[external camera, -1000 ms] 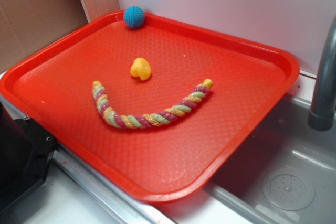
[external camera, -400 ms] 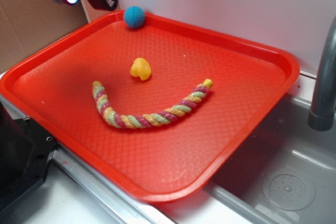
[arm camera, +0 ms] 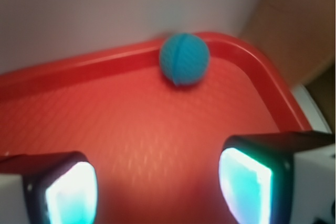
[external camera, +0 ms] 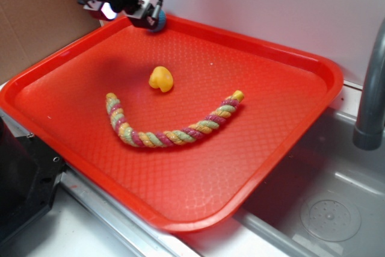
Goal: Grab the blue ball.
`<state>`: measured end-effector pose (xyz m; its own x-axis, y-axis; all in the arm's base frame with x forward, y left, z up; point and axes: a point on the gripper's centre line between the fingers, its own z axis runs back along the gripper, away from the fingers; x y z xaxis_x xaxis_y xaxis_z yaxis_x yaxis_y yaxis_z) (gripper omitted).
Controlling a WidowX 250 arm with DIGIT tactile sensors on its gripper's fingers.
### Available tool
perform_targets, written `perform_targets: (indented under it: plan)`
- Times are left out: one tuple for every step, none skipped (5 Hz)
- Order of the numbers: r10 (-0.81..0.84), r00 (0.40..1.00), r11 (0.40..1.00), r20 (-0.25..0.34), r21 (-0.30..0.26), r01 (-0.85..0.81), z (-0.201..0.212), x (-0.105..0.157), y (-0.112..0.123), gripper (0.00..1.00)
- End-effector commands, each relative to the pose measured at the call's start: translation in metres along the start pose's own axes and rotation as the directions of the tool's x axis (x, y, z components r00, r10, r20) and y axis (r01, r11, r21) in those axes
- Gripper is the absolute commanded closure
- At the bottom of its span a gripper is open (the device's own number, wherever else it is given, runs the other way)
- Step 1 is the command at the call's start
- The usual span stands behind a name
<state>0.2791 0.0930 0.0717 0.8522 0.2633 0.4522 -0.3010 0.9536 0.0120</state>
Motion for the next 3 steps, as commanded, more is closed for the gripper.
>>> perform_targets:
  plan:
    - [0.003, 0.999, 0.998, 0.038, 0.068, -0.005, -0.032, 0.051, 0.023, 0.0]
    - [0.007, 1.0, 0.99, 0.015, 0.142, -0.009, -0.053, 0.06, 0.031, 0.0]
    - [0.012, 1.0, 0.988, -0.023, 0.151, -0.009, -0.064, 0.058, 0.034, 0.0]
